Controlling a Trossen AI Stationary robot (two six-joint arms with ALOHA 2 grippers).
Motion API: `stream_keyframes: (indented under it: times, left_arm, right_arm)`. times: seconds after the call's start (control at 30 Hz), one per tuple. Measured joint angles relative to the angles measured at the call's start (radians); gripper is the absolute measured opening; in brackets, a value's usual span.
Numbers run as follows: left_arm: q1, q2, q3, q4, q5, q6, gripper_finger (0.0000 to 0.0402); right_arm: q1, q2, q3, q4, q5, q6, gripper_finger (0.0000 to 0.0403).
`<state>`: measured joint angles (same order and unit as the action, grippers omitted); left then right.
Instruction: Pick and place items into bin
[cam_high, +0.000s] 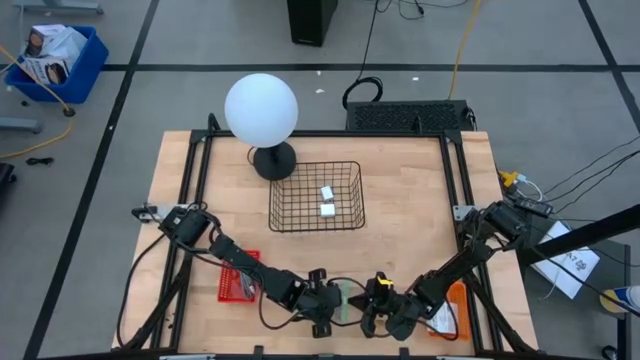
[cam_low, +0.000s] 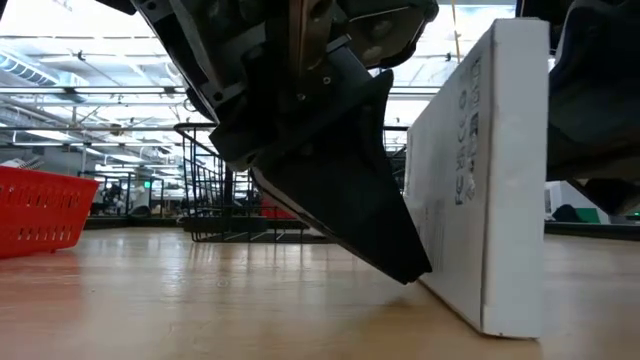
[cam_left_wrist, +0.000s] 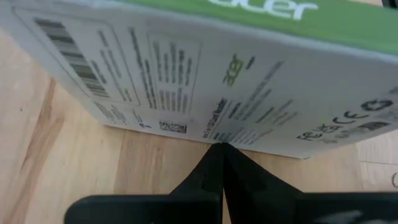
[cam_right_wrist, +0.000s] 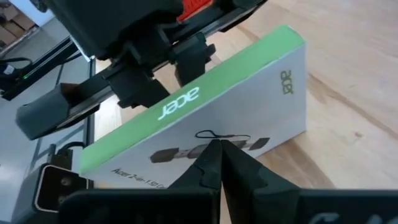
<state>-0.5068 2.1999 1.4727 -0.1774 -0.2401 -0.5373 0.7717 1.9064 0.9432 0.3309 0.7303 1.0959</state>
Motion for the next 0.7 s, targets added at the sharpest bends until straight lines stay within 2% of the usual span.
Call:
stream_keyframes:
  times: [0.7]
  left_arm:
    - [-0.001, -0.002, 0.001, 0.003, 0.005, -0.008, 0.0003]
  right_arm:
    - [-0.001, 0.000, 0.000, -0.002, 0.000, -0.009, 0.0000]
